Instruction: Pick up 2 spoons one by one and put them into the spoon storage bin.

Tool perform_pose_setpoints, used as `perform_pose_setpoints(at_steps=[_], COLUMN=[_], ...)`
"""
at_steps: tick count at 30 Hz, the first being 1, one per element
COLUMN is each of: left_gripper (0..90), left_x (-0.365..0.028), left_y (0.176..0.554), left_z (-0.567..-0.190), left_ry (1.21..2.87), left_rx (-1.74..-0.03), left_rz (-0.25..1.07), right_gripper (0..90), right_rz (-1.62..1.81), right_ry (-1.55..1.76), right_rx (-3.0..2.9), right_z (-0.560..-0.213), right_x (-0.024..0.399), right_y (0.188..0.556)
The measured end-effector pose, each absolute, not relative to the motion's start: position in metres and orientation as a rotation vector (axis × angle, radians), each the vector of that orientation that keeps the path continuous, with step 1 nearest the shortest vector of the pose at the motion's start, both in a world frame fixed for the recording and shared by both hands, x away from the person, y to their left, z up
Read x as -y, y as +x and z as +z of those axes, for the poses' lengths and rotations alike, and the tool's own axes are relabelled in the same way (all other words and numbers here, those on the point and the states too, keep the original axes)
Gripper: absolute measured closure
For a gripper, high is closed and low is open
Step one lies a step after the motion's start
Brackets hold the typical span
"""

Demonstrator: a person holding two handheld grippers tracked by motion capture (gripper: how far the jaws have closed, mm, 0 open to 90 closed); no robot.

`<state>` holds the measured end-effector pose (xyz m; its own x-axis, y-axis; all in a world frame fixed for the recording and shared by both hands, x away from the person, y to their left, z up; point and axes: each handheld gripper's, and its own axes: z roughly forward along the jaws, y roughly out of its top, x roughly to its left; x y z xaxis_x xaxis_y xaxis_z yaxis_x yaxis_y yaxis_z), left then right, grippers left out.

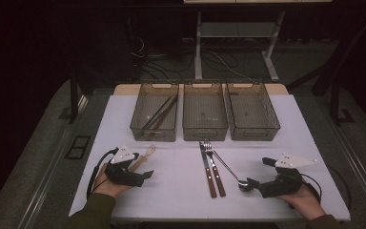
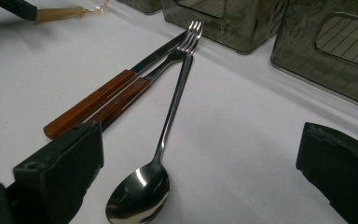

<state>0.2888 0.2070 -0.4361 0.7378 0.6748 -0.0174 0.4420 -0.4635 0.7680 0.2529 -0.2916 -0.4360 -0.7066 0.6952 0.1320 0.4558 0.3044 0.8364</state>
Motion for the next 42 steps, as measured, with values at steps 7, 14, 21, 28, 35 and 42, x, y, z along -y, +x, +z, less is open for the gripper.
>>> perform_pose_setpoints(at_steps=[7, 14, 21, 28, 35, 42], left_gripper=[21.4, 38.9, 53.0, 62.9, 72.0, 73.7], left_x=[-0.22, -0.229, -0.231, -0.229, -0.225, -0.219], left_y=[0.294, 0.297, 0.299, 0.299, 0.297, 0.297], left_z=[-0.438, -0.44, -0.44, -0.442, -0.441, -0.438], left_ry=[2.128, 2.121, 2.147, 2.187, 2.219, 2.246], left_rx=[-0.916, -0.979, -1.021, -1.031, -1.033, -1.062], left_rz=[0.361, 0.344, 0.316, 0.31, 0.333, 0.355], right_gripper=[0.8, 0.8, 0.8, 0.8, 0.8, 0.8], right_rz=[1.356, 1.356, 1.356, 1.357, 1.356, 1.351], right_ry=[1.048, 1.051, 1.053, 1.047, 1.046, 1.048], right_rx=[-2.322, -2.322, -2.321, -2.322, -2.325, -2.326], right_z=[-0.436, -0.436, -0.435, -0.436, -0.436, -0.436], right_x=[0.291, 0.291, 0.291, 0.291, 0.291, 0.289], right_y=[0.252, 0.252, 0.252, 0.252, 0.252, 0.252])
